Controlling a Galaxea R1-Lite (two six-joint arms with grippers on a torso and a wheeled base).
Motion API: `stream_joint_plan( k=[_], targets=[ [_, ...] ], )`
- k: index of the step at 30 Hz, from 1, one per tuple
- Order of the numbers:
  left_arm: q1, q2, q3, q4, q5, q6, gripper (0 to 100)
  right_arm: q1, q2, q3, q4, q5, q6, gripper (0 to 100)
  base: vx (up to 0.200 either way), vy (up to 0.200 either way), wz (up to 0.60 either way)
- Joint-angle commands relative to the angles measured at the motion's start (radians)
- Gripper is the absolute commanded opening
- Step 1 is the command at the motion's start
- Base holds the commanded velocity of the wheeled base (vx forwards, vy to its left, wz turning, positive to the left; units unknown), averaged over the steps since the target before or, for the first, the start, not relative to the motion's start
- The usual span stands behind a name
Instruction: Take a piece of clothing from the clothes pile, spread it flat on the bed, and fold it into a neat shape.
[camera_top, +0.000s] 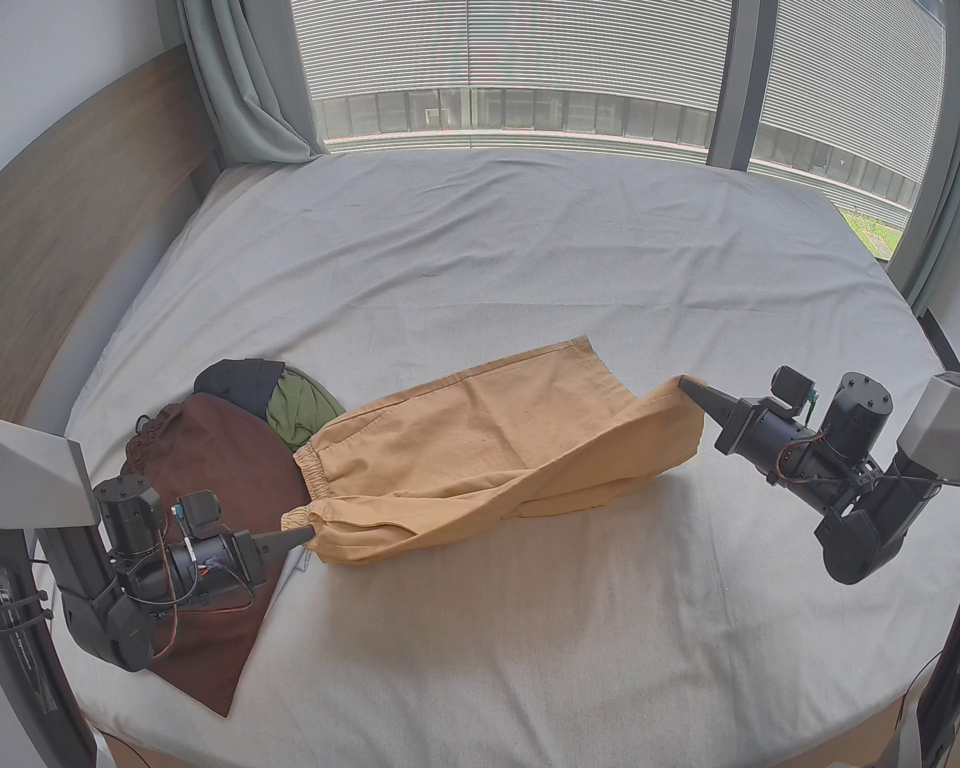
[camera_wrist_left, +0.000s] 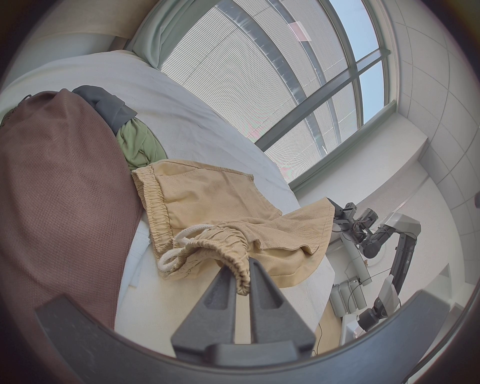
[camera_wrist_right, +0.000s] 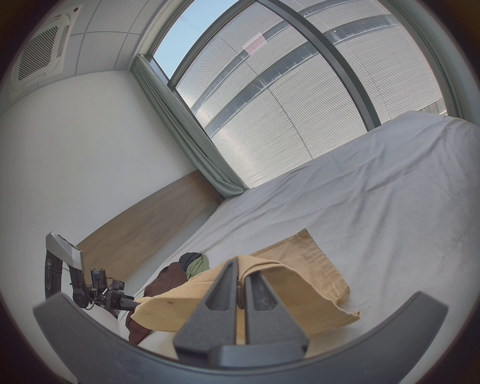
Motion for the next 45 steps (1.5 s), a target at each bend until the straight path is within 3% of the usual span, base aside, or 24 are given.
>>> stream_joint_plan(
  k=[1, 15, 31, 45],
  targets=[
    [-0.001, -0.001, -0.023, -0.001, 0.016, -0.030, 0, -0.004, 0.065, -0.088, 0.017, 0.001, 0.003, 0, 0.000, 0.000, 0.00],
    [0.005, 0.001, -0.074, -0.001, 0.055, -0.095, 0, -0.004, 0.083, -0.270, 0.164, 0.004, 0.005, 0, 0.000, 0.000, 0.00],
    [-0.002, 0.015, -0.175, -0.001, 0.162, -0.218, 0, -0.008, 0.183, -0.531, 0.316, 0.003, 0.005, 0, 0.000, 0.000, 0.00],
    [-0.013, 0.099, -0.233, 0.001, 0.205, -0.222, 0, -0.004, 0.284, -0.715, 0.407, 0.001, 0.005, 0, 0.000, 0.000, 0.00]
  ],
)
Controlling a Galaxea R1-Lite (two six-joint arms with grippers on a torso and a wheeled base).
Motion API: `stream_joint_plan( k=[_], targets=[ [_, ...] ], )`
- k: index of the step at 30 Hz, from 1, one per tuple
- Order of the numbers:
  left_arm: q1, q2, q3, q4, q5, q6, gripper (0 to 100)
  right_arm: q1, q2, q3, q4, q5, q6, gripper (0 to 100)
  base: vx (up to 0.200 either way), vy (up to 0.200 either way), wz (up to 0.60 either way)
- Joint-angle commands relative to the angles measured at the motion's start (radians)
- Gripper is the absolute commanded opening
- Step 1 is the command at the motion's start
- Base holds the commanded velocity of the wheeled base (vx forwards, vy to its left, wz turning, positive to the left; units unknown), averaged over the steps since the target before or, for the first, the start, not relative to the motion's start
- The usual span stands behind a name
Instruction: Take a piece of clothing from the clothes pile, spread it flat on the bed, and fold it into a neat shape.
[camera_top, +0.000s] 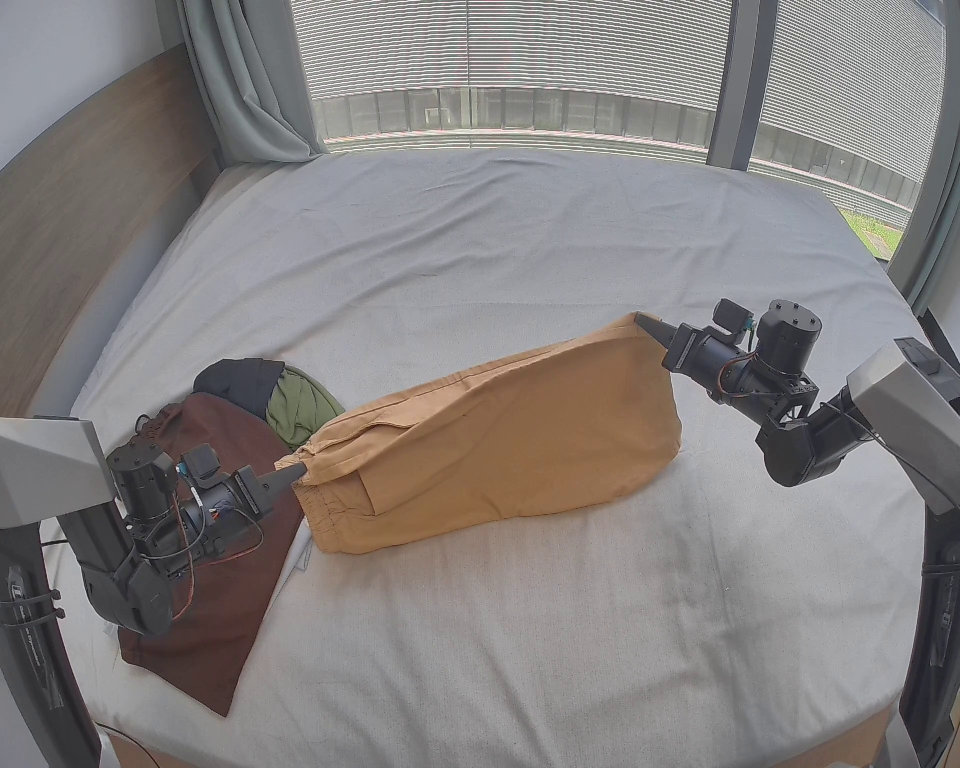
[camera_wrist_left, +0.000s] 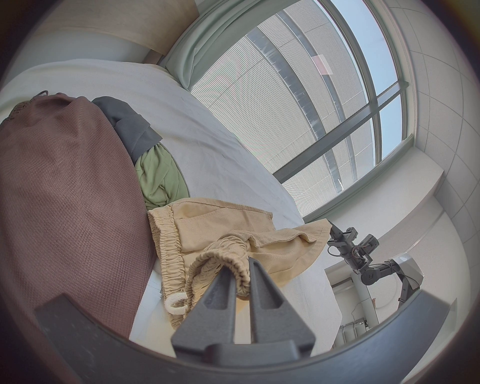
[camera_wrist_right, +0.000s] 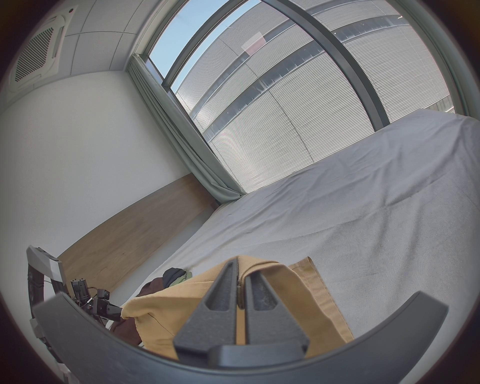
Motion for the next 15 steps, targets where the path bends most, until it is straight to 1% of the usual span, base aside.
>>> stream_joint_plan(
  k=[1, 5, 15],
  targets=[
    [-0.004, 0.044, -0.021, 0.000, 0.015, 0.002, 0, 0.001, 0.054, -0.060, 0.005, 0.000, 0.000, 0, 0.000, 0.000, 0.00],
    [-0.004, 0.074, -0.051, 0.000, 0.029, 0.002, 0, 0.004, 0.100, -0.118, 0.010, -0.001, -0.002, 0, 0.000, 0.000, 0.00],
    [-0.005, 0.130, -0.104, -0.001, 0.075, 0.000, 0, 0.002, 0.142, -0.200, 0.045, -0.001, -0.002, 0, 0.000, 0.000, 0.00]
  ],
)
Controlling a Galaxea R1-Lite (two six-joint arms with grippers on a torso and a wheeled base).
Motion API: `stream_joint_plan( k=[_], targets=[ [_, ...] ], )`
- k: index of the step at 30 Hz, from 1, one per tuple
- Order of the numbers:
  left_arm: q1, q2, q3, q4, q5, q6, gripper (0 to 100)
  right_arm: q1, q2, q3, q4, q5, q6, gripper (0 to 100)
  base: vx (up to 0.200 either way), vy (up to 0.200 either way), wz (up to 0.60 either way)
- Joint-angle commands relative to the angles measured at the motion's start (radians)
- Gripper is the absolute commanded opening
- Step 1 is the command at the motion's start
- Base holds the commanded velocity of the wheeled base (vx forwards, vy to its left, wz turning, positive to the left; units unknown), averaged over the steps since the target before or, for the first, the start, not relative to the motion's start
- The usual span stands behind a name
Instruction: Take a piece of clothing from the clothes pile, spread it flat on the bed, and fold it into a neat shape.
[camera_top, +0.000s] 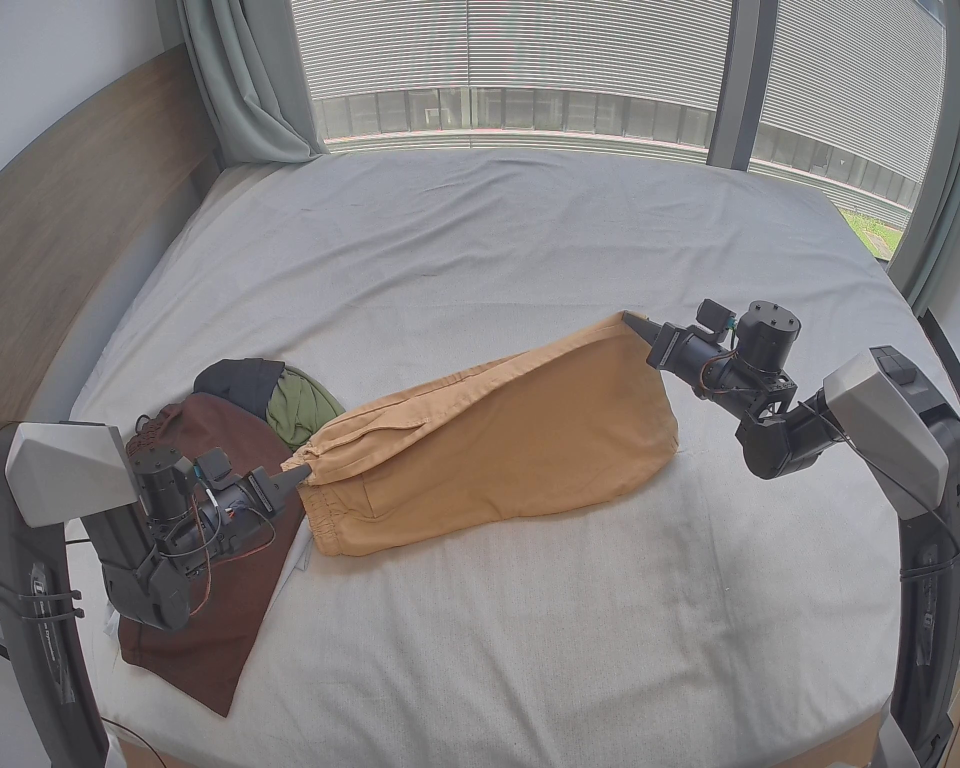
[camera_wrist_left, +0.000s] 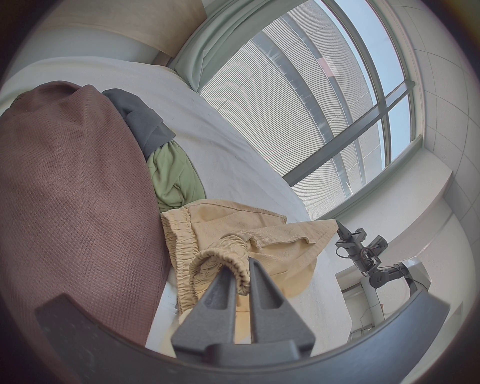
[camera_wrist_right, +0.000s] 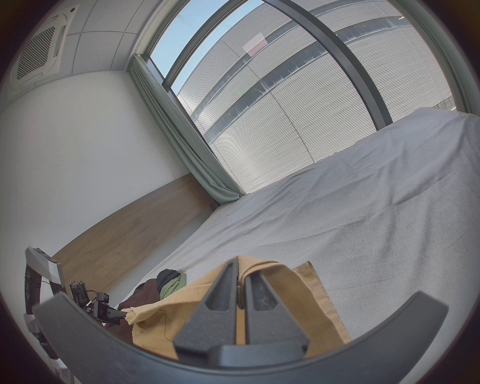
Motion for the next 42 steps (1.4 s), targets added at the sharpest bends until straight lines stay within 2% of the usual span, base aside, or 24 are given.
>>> stream_joint_plan(
  k=[1, 24, 25, 26, 33, 42],
  targets=[
    [-0.002, 0.034, -0.025, -0.001, 0.013, -0.002, 0, 0.000, 0.039, -0.034, 0.000, 0.000, 0.000, 0, 0.000, 0.000, 0.00],
    [-0.005, 0.077, -0.097, -0.001, 0.053, -0.013, 0, 0.000, 0.134, -0.145, 0.022, -0.001, 0.000, 0, 0.000, 0.000, 0.00],
    [-0.005, 0.079, -0.098, -0.001, 0.055, -0.011, 100, 0.000, 0.136, -0.146, 0.022, -0.001, 0.000, 0, 0.000, 0.000, 0.00],
    [-0.003, 0.082, -0.109, -0.001, 0.076, -0.013, 100, 0.001, 0.145, -0.148, 0.022, -0.003, -0.003, 100, 0.000, 0.000, 0.00],
    [0.000, 0.079, -0.135, -0.001, 0.107, -0.014, 100, 0.004, 0.159, -0.168, 0.020, -0.003, -0.005, 100, 0.000, 0.000, 0.00],
    [-0.003, 0.060, -0.126, -0.001, 0.107, -0.014, 100, 0.034, 0.070, 0.010, -0.013, -0.003, -0.005, 100, 0.000, 0.000, 0.00]
  ],
)
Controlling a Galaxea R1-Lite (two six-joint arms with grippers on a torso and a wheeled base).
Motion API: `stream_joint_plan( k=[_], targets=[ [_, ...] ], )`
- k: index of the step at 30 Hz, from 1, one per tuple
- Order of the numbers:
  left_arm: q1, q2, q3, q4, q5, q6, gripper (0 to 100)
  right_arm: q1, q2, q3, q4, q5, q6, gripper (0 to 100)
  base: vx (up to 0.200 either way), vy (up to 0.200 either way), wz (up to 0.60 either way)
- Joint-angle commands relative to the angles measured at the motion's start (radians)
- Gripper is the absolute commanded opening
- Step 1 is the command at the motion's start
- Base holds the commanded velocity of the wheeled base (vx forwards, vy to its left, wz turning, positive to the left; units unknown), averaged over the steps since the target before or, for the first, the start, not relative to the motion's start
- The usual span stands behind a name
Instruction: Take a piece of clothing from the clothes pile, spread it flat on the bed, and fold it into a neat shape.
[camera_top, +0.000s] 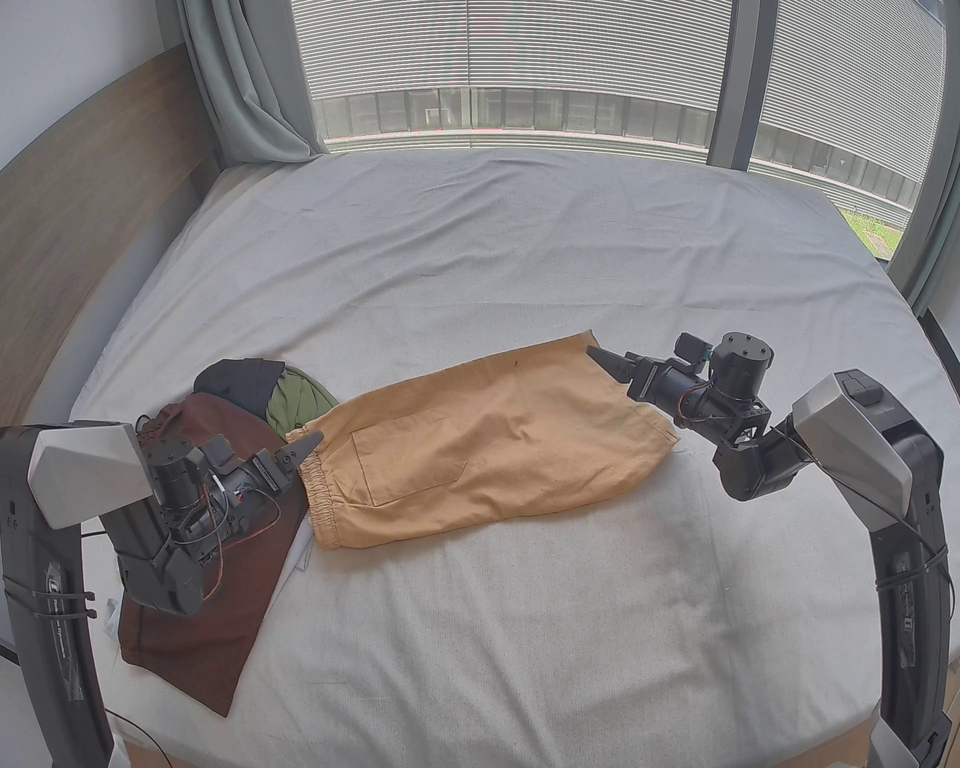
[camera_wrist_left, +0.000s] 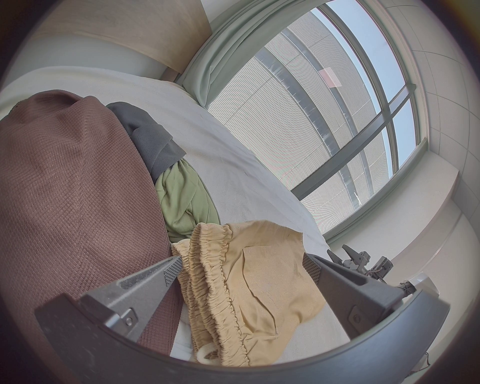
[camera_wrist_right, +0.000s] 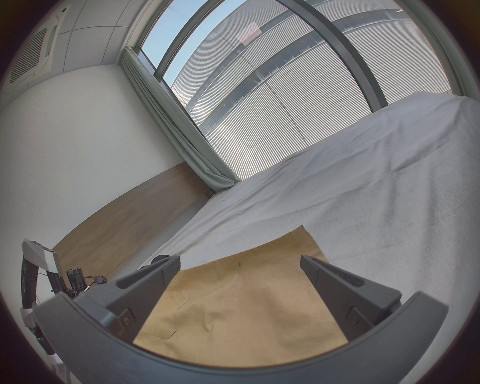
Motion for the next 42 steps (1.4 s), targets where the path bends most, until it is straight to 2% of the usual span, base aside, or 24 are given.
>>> stream_joint_plan(
  k=[1, 20, 27, 34, 42],
  targets=[
    [-0.003, -0.011, 0.004, 0.000, 0.000, 0.001, 100, 0.021, -0.058, 0.088, -0.030, 0.000, 0.000, 100, 0.000, 0.000, 0.00],
    [-0.009, -0.111, 0.039, 0.000, -0.001, -0.015, 100, 0.034, -0.116, 0.384, -0.159, -0.024, 0.012, 100, 0.000, 0.000, 0.00],
    [-0.010, -0.146, 0.053, 0.000, -0.006, -0.033, 100, 0.034, -0.156, 0.496, -0.280, -0.024, 0.138, 100, 0.000, 0.000, 0.00],
    [-0.017, -0.159, 0.064, 0.000, -0.012, -0.030, 100, 0.014, -0.193, 0.666, -0.415, -0.003, 0.165, 100, 0.000, 0.000, 0.00],
    [-0.043, -0.186, 0.090, 0.000, -0.012, -0.019, 100, 0.027, -0.196, 0.675, -0.435, -0.006, 0.164, 100, 0.000, 0.000, 0.00]
  ],
)
